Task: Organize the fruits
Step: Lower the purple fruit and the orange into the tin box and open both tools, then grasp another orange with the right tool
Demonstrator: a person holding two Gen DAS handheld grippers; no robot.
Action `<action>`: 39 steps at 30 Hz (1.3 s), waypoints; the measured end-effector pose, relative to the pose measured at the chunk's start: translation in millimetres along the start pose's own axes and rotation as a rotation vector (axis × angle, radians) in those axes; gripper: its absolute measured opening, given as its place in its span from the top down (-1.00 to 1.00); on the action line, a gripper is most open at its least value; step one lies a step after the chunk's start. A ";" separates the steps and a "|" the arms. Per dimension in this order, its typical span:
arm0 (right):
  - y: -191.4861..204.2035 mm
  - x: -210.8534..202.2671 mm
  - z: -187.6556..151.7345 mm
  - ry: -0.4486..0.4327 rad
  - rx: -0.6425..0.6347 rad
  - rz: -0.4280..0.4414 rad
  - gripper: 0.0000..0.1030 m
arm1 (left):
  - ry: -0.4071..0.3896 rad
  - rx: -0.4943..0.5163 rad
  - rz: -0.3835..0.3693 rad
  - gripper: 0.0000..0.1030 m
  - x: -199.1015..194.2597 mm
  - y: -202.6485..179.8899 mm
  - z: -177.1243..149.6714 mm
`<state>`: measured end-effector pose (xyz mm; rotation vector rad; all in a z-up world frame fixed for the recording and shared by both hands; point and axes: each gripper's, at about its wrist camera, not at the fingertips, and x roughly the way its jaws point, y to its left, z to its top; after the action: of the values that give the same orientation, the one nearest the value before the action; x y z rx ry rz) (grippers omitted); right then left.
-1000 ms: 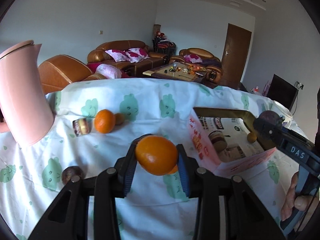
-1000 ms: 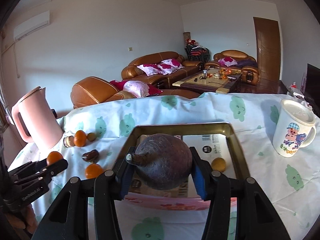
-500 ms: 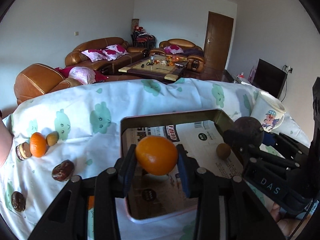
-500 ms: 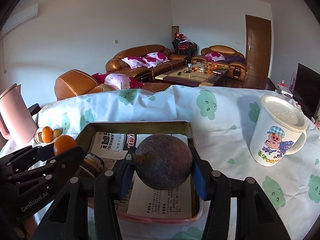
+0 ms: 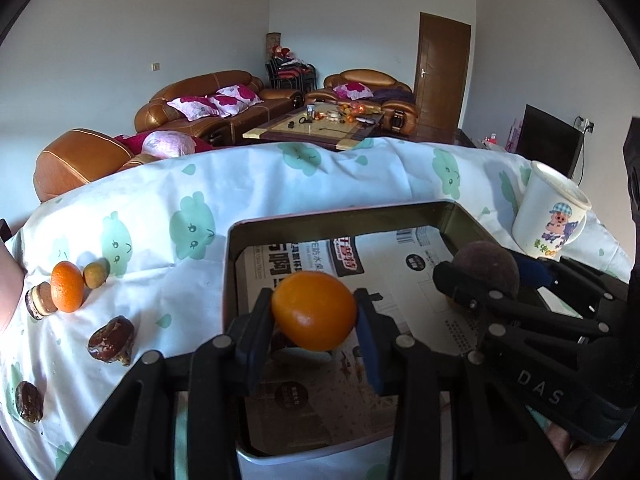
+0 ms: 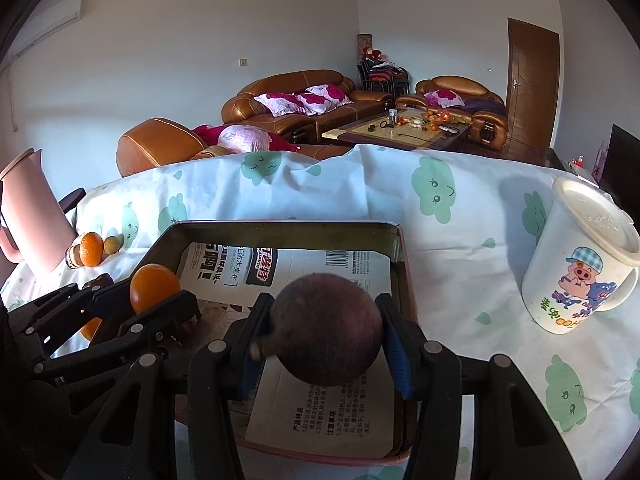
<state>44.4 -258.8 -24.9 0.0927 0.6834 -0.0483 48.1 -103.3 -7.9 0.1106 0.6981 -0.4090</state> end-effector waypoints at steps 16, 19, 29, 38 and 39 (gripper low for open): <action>-9.5 -36.2 3.6 -0.203 0.060 -0.033 -0.44 | -0.182 -0.018 0.173 -0.97 -57.4 14.7 -0.2; -9.9 -35.0 1.1 -0.204 0.067 -0.045 -0.44 | -0.187 -0.019 0.197 -0.97 -60.5 18.9 -2.8; 2.3 -43.4 -8.2 -0.239 0.066 -0.058 -0.44 | -0.201 -0.041 0.261 -0.97 -71.9 37.2 -8.6; 20.6 -53.9 -14.7 -0.265 0.040 -0.095 -0.44 | -0.188 -0.066 0.298 -0.97 -78.9 57.3 -17.1; 23.1 -55.0 -15.4 -0.265 0.039 -0.098 -0.44 | -0.187 -0.071 0.298 -0.97 -80.0 59.7 -18.1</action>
<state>-6.1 -233.5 -0.3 0.0885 0.4222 -0.1656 5.9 -18.1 27.7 0.1055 0.5006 -0.1067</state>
